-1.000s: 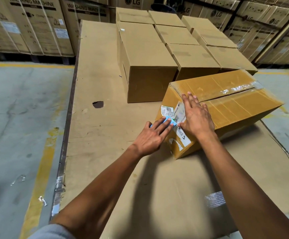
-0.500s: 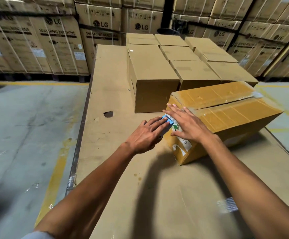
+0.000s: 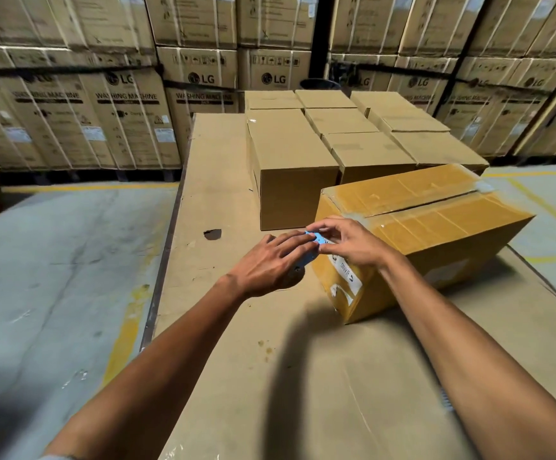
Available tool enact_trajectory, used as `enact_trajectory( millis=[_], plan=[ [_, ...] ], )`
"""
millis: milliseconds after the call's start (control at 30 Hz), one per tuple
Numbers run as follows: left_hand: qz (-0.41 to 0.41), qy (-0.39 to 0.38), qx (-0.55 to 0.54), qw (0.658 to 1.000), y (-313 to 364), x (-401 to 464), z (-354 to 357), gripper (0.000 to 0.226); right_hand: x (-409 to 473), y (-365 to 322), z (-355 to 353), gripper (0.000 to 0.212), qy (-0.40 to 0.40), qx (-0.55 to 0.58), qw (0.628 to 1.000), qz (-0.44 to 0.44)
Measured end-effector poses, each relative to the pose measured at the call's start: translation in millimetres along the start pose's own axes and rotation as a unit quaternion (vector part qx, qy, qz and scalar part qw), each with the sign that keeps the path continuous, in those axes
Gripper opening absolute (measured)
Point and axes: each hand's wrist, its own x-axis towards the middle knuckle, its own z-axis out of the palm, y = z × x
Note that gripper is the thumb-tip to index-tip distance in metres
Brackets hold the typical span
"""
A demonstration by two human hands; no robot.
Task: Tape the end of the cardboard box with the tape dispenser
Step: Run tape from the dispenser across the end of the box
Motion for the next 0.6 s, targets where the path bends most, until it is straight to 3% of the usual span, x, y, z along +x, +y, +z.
enact_trajectory(
  millis=[133, 200, 333, 467, 600],
  plan=[
    [-0.018, -0.014, -0.008, 1.000, 0, -1, -6, 0.096, 1, 4, 4, 0.039, 0.029, 0.078, 0.996, 0.009],
    [-0.022, -0.007, 0.001, 1.000, -1, -1, -6, 0.095, 2, 4, 7, 0.036, 0.036, 0.096, 0.995, 0.014],
    [-0.050, 0.016, 0.040, 0.998, 5, -7, 0, 0.071, 10, 3, 6, 0.028, 0.048, 0.088, 0.995, 0.030],
    [-0.069, 0.016, 0.080, 0.994, 16, -15, 14, 0.092, 24, 0, 3, 0.024, 0.045, 0.061, 0.995, 0.058],
    [-0.072, 0.014, 0.096, 0.993, 17, -18, 26, 0.099, 36, -1, 5, 0.019, 0.052, 0.032, 0.995, 0.083]
  ],
)
